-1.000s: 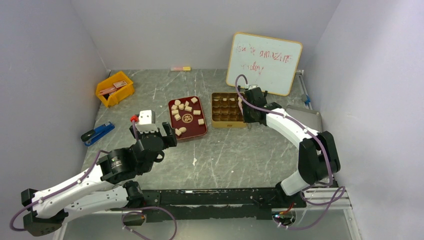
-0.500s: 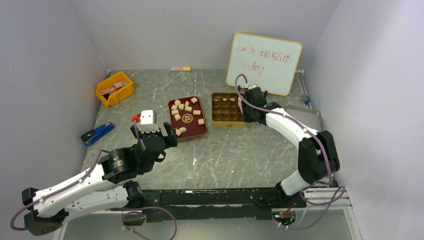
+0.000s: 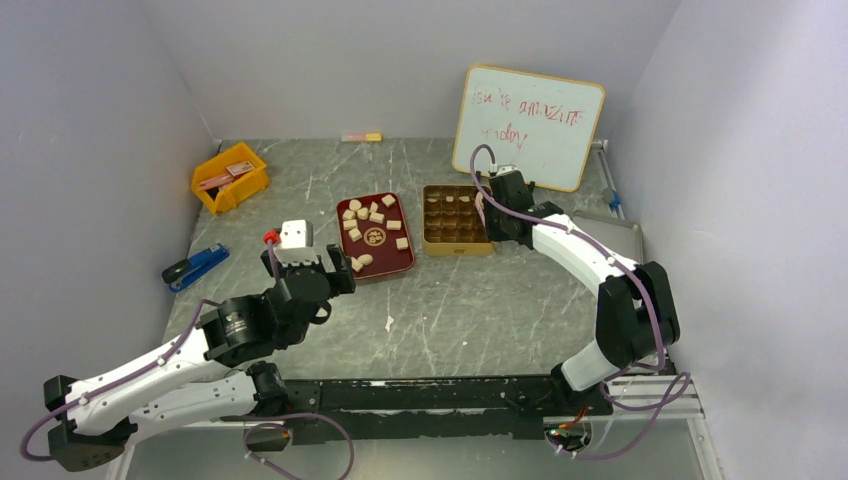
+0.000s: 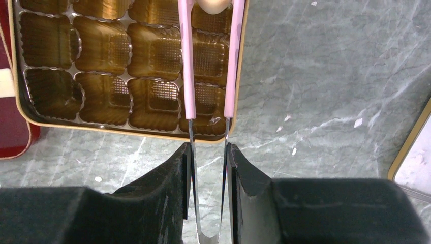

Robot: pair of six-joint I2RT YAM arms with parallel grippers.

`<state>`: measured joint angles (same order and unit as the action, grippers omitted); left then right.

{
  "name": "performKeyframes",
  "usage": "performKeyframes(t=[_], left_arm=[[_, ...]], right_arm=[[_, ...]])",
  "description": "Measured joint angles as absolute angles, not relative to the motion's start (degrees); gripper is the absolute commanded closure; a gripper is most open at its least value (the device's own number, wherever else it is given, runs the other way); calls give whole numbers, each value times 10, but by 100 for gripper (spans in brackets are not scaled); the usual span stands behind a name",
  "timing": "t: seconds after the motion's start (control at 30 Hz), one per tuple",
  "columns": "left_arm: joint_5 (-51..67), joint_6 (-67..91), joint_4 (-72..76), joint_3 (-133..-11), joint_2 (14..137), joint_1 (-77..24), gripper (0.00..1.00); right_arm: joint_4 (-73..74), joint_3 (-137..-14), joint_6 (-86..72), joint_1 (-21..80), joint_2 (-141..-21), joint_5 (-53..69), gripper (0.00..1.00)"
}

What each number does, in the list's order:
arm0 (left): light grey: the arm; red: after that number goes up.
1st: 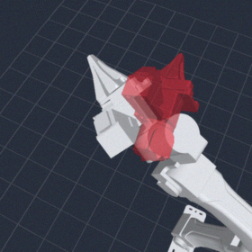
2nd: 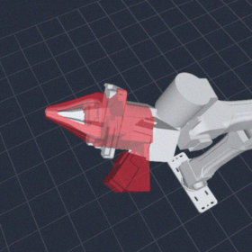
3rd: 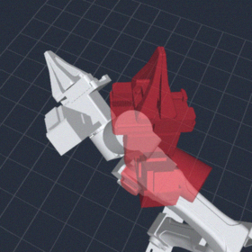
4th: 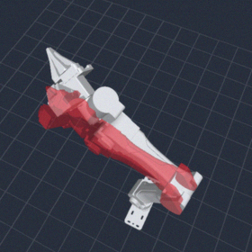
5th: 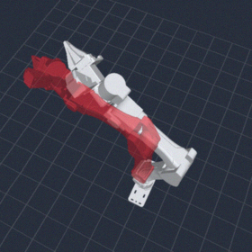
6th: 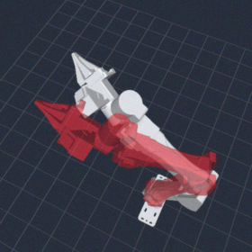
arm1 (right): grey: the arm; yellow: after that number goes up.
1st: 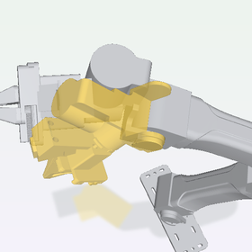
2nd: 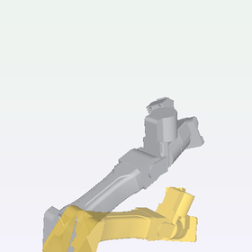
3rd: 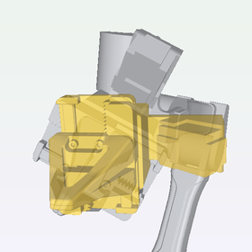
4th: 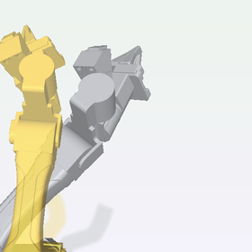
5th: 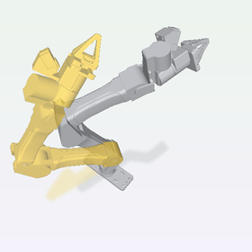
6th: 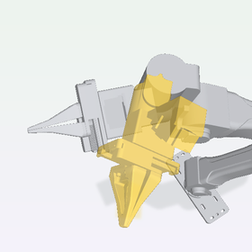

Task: Pack the chocolate
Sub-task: Place the fake chocolate in the packing box.

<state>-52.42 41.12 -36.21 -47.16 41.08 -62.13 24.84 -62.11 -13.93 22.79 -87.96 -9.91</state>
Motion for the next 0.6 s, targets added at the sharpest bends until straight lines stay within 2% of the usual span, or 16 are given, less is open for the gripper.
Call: performKeyframes(t=[0.6], left_arm=[[-524,412,-362,-472,411,-621,9]], right_arm=[[249,-631,-140,226,-880,-99,70]])
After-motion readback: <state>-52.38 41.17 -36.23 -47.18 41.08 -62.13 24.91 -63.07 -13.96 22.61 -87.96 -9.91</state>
